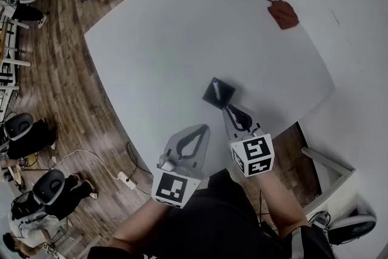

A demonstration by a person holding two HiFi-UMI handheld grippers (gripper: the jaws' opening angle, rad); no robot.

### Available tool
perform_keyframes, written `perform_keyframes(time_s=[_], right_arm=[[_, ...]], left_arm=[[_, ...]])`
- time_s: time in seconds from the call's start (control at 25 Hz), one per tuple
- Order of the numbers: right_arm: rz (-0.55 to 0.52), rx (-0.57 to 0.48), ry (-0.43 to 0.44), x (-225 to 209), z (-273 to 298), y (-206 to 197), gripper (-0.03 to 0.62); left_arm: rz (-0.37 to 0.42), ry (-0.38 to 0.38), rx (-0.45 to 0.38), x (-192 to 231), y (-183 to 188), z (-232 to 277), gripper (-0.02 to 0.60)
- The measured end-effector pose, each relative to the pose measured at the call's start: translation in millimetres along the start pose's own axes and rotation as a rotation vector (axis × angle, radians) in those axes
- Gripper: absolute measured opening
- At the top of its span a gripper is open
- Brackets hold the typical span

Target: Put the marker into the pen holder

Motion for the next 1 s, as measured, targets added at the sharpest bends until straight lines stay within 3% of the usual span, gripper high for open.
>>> perform_keyframes(time_s=[0.24,1.0], right_arm=[[-0.013,-0.066,0.020,20,-29,12,0.017],[-0.060,-0.183,0.002,57,-85,29,0.015]], left_arm=[[0.022,0.000,-0.042,-7,4,-13,0.006],[0.109,0.011,-0.153,-23,22,-62,0.006]])
Point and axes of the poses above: the fingertips, and each gripper's own axes: z forward along the fingers, x to its left, y out of its top, the point moved 8 cm from there along -z, backward along the fingers, and after that the axes turned 14 degrees about x, right-handed, at the moved point
